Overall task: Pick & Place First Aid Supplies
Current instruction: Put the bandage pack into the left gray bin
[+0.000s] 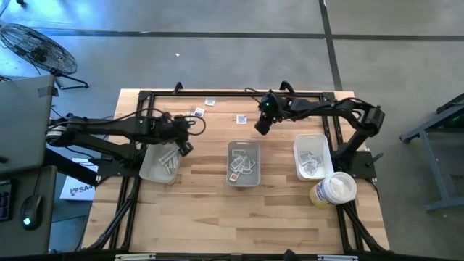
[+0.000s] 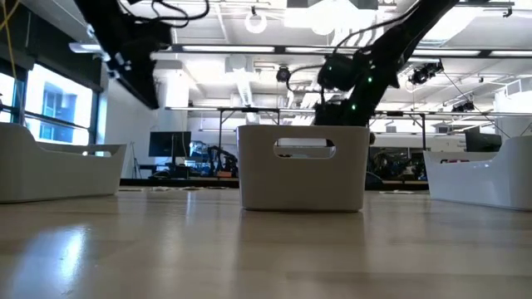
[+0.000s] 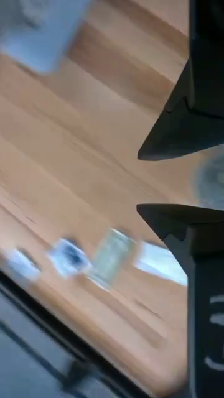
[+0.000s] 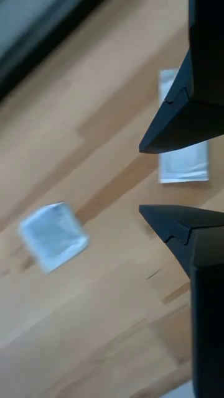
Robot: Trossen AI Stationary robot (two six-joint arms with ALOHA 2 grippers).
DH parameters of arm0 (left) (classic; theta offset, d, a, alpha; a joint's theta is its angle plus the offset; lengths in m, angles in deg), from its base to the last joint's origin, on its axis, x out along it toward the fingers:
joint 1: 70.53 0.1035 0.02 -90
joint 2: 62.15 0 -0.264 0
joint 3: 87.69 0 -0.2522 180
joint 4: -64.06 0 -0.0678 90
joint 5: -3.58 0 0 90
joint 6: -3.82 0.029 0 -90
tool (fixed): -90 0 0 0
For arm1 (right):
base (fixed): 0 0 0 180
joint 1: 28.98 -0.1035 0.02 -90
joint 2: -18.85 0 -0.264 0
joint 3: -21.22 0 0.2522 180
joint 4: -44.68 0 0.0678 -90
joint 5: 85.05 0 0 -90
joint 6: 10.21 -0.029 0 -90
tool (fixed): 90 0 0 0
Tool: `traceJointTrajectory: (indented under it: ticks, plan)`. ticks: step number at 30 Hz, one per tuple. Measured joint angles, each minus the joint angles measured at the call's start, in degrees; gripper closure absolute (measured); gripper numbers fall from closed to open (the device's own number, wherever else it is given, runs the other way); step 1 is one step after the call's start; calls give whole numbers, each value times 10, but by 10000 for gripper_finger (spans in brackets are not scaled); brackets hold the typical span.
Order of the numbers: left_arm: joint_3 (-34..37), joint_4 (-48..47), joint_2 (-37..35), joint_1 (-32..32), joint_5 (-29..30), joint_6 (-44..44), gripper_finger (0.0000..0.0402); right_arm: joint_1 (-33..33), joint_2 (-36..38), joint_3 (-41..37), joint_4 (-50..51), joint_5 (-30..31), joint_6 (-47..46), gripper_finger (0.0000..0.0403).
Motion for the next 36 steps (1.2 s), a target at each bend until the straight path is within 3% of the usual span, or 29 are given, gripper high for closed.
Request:
traceJointTrajectory:
  ticks: [6,27,36]
  plan:
    - [31,114,0,0,-21,63,282,11,-41,0,27,-9,25,265]
    - [54,130,0,0,-24,63,282,13,-81,3,58,1,26,267]
    - [55,162,0,0,-24,63,282,12,-82,2,57,16,14,347]
